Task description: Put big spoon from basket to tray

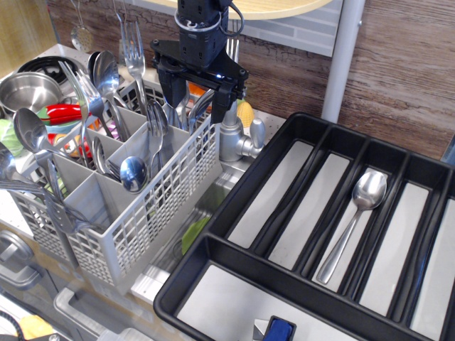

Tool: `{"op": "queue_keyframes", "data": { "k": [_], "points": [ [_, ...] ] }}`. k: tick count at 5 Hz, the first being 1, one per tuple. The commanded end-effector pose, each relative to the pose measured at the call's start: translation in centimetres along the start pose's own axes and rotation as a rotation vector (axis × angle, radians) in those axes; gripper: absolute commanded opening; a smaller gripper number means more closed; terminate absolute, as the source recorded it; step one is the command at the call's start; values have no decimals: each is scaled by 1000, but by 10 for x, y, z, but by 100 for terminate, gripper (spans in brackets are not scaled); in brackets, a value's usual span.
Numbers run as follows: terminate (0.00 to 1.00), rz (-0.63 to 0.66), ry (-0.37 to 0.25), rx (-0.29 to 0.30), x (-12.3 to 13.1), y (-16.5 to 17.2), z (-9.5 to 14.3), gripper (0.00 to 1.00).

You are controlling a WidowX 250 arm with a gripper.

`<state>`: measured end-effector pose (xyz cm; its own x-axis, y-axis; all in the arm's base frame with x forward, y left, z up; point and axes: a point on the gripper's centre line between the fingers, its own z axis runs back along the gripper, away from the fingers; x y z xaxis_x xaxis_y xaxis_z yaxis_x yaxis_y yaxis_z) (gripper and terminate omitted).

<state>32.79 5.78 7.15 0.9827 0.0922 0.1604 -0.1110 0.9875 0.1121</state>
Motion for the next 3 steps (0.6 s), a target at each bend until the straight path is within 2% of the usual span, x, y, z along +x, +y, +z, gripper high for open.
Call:
{"op": "queue_keyframes", "data": {
  "k": [1, 3],
  "points": [
    [0, 0, 0, 0, 0, 0, 0, 100],
    [0, -38, -32, 21, 26, 10, -10, 100]
  ]
}}
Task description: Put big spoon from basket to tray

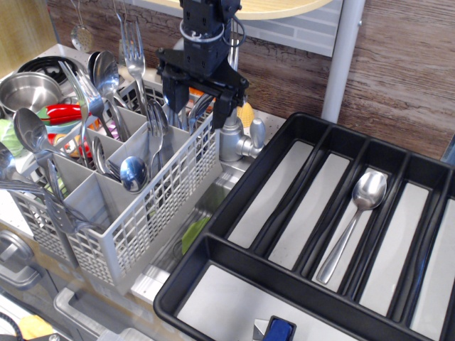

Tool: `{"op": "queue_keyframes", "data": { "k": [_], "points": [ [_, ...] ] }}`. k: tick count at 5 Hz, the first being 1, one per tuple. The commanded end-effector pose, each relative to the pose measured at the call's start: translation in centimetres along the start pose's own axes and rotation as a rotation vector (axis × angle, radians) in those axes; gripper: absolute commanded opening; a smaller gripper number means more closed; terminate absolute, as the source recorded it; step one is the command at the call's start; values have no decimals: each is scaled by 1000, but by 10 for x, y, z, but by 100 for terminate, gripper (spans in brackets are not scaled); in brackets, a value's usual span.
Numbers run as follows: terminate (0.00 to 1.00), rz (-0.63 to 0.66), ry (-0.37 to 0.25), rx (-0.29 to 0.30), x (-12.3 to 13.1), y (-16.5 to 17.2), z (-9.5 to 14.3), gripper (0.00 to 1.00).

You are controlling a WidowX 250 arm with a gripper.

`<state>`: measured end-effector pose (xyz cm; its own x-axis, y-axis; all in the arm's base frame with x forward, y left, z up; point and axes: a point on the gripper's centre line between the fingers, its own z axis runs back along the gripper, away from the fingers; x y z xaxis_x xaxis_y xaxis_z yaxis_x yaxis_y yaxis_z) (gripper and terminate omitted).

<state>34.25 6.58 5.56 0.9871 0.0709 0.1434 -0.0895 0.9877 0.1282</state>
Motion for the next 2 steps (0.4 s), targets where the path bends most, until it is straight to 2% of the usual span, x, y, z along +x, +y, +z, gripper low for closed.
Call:
{"op": "queue_keyframes", "data": {
  "k": [1, 2],
  "points": [
    [0, -33, -57, 15, 25, 12, 2, 100],
    [0, -37, -65, 7, 30, 12, -4, 100]
  ]
}}
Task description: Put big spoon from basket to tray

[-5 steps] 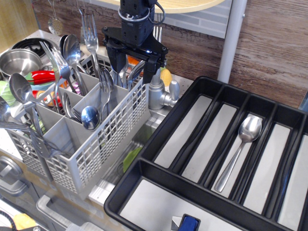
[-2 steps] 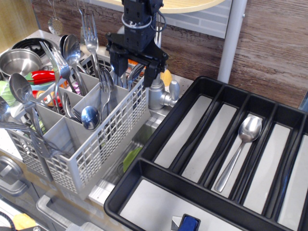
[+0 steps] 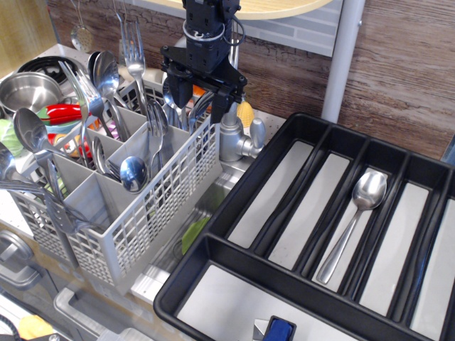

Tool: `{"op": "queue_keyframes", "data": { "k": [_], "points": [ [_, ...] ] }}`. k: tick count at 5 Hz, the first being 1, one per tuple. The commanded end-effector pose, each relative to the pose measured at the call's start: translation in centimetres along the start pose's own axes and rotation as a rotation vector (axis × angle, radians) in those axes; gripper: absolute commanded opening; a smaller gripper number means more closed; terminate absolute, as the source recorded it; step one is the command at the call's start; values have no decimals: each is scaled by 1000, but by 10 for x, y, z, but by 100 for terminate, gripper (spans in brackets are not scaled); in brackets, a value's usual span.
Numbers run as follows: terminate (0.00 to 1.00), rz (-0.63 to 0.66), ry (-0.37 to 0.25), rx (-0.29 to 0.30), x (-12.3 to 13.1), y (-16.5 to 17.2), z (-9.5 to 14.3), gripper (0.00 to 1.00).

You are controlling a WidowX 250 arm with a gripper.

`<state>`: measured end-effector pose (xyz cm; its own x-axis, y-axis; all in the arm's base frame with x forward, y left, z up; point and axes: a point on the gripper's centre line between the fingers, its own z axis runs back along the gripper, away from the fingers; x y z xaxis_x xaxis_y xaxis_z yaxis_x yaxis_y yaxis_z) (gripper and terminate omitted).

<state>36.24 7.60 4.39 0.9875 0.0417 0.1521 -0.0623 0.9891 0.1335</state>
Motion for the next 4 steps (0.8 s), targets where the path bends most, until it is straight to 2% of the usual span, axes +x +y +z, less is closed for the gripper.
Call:
{"op": "queue_keyframes", "data": {
  "k": [1, 2, 4],
  "points": [
    [0, -18, -55, 22, 11, 1, 12, 0],
    [0, -72, -72, 80, 6, -2, 16, 0],
    [0, -194, -121, 258, -6, 0, 52, 0]
  ]
}}
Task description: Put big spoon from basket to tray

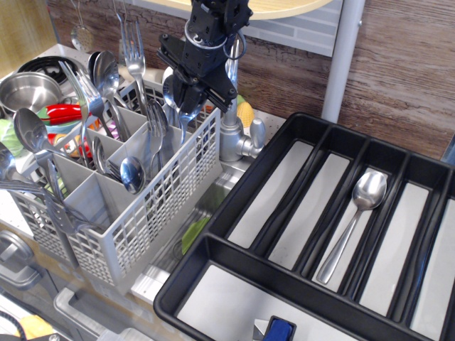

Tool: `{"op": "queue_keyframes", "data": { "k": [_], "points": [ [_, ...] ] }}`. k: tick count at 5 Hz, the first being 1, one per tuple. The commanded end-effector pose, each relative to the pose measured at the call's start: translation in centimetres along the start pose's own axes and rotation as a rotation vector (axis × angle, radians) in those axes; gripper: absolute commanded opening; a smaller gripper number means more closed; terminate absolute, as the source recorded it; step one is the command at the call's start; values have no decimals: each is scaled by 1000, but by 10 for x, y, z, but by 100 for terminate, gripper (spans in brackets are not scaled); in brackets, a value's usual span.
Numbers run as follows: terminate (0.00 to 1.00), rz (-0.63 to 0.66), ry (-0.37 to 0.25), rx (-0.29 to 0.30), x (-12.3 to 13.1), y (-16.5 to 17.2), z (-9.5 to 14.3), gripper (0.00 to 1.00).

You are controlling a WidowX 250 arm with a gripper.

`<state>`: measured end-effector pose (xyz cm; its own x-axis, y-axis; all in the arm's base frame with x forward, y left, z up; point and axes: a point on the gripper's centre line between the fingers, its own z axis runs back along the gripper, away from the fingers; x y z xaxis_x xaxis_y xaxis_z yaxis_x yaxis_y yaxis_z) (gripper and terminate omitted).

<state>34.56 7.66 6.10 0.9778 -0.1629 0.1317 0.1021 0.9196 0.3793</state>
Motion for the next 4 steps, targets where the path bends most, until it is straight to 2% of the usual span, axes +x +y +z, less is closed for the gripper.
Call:
{"op": "queue_keyframes", "data": {
  "k": [1, 2, 3, 4],
  "points": [
    [0, -16, -90, 40, 11, 18, 65, 0],
    [0, -41, -141, -1, 27, 17, 97, 0],
    [0, -62, -203, 24, 44, 2, 123, 0],
    [0, -54, -216, 7, 60, -10, 144, 0]
  ]
}}
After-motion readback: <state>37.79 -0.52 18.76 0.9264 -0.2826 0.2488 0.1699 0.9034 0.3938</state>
